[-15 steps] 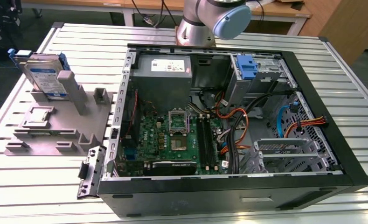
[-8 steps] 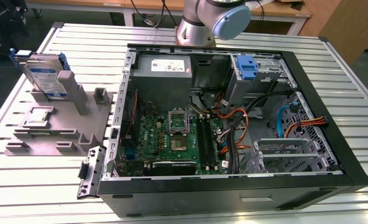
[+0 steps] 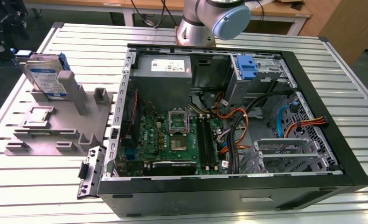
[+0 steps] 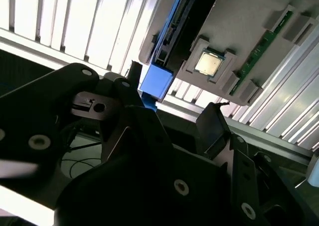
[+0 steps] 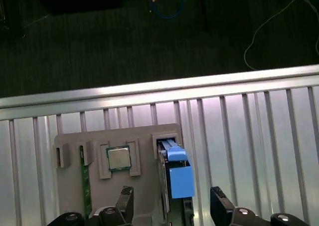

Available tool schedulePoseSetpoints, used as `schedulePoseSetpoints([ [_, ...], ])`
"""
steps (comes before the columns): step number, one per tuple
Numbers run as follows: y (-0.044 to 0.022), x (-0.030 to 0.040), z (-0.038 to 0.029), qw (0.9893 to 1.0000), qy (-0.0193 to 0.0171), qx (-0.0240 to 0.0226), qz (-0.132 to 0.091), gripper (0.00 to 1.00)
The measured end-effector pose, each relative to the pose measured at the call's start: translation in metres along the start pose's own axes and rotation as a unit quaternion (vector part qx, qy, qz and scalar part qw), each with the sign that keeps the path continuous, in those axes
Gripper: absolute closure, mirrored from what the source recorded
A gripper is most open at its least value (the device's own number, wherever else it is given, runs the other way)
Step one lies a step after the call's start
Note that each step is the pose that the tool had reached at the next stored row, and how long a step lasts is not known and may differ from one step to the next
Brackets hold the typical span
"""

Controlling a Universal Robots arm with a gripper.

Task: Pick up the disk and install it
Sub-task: 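Pick up the disk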

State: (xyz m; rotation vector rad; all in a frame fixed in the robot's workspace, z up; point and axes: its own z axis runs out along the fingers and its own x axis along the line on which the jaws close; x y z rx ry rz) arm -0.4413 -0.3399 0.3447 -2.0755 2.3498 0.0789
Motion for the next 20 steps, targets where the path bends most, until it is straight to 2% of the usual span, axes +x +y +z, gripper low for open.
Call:
schedulePoseSetpoints([
  [4,0.0053,0.0007,0.0075,1.0000,-0.0004,0.0028,-0.002,0.29],
  [9,0.0058,-0.0036,0.0154,1.0000,-0.0002,0.0029,-0.008,0.29],
  [15,0.0065,-0.0042,0.0264,0.9999,0.0000,0.0027,-0.014,0.29],
  [20,0.0068,-0.0039,0.0345,0.9994,-0.0014,0.0018,-0.035,0.29],
])
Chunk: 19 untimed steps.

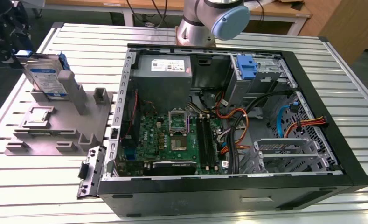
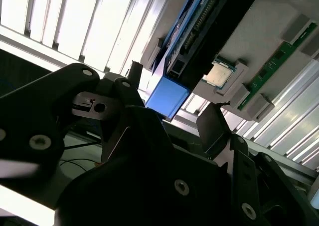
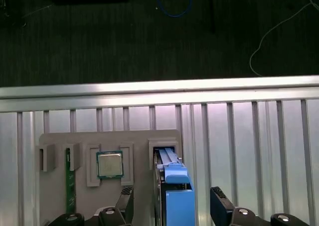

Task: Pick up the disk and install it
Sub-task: 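Pick up the disk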

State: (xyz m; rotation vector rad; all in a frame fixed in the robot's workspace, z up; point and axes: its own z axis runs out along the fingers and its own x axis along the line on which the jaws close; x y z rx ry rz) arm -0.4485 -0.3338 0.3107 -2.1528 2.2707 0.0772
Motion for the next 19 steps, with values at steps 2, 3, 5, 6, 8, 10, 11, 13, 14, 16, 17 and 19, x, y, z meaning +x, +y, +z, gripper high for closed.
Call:
schedulePoseSetpoints([
  [2,-0.0002,-0.0002,0.0035,1.0000,-0.0007,-0.0002,-0.006,0.29],
  [3,-0.0002,-0.0003,0.0051,1.0000,-0.0010,-0.0003,-0.007,0.29],
  [5,-0.0003,-0.0004,0.0085,1.0000,-0.0011,-0.0003,-0.008,0.29],
  [6,-0.0003,-0.0004,0.0099,1.0000,-0.0011,-0.0003,-0.008,0.29],
  [8,-0.0003,-0.0003,0.0115,1.0000,-0.0011,-0.0003,-0.008,0.31],
  [10,-0.0004,-0.0002,0.0124,1.0000,-0.0011,-0.0004,-0.008,0.38],
  [11,-0.0004,-0.0002,0.0129,1.0000,-0.0011,-0.0004,-0.008,0.38],
  [13,-0.0004,-0.0002,0.0145,1.0000,-0.0013,-0.0003,-0.008,0.39],
  [14,-0.0004,-0.0002,0.0147,1.0000,-0.0014,-0.0004,-0.008,0.46],
  [16,-0.0005,-0.0004,0.0153,1.0000,-0.0022,-0.0004,-0.008,0.46],
  [17,-0.0005,-0.0006,0.0156,1.0000,-0.0027,-0.0004,-0.008,0.46],
  [19,-0.0004,-0.0015,0.0165,1.0000,-0.0037,-0.0004,-0.008,0.46],
])
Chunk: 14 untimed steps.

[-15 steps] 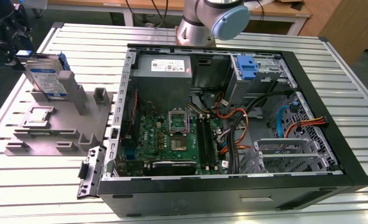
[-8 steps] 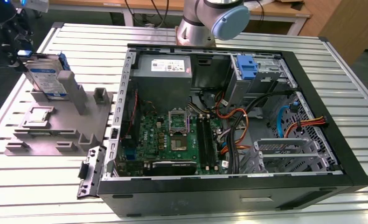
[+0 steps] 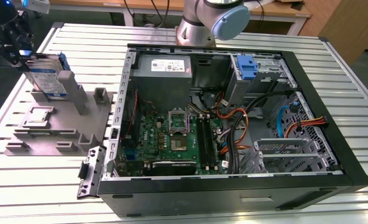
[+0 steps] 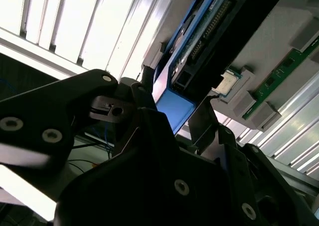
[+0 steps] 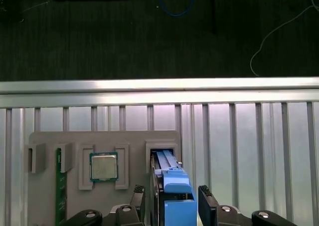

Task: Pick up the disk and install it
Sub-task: 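Pick up the disk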

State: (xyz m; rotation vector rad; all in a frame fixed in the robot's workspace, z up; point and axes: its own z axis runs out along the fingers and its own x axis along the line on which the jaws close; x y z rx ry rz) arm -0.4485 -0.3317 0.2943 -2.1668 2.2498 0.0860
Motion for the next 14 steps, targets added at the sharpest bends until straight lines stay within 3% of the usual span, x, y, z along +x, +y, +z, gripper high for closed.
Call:
schedulePoseSetpoints([
  [6,0.0001,-0.0009,0.0028,1.0000,-0.0026,-0.0002,0.000,0.46],
  [14,0.0000,-0.0006,0.0033,1.0000,-0.0028,0.0000,0.000,0.46],
])
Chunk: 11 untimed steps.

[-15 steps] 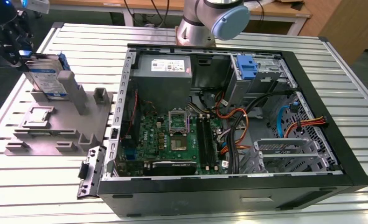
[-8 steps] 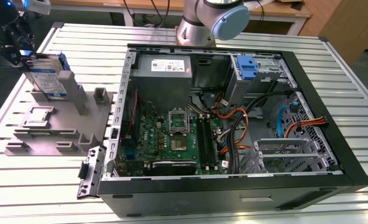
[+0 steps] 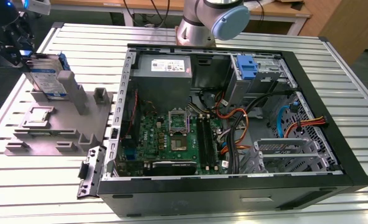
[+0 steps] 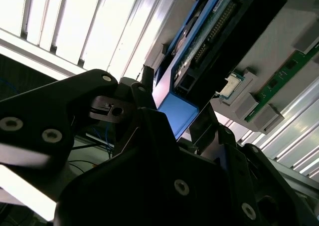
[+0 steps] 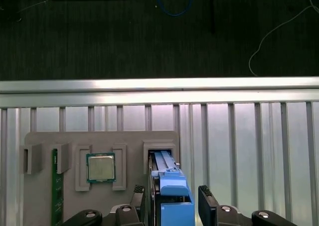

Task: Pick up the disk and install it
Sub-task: 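Pick up the disk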

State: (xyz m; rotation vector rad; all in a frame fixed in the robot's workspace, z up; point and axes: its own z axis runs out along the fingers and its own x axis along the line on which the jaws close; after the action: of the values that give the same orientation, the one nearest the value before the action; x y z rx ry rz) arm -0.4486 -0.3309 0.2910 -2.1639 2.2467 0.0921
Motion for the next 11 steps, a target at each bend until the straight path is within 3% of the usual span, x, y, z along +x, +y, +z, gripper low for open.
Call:
schedulePoseSetpoints([
  [11,0.0013,0.0006,0.0028,0.9999,-0.0002,0.0005,0.010,0.46],
])
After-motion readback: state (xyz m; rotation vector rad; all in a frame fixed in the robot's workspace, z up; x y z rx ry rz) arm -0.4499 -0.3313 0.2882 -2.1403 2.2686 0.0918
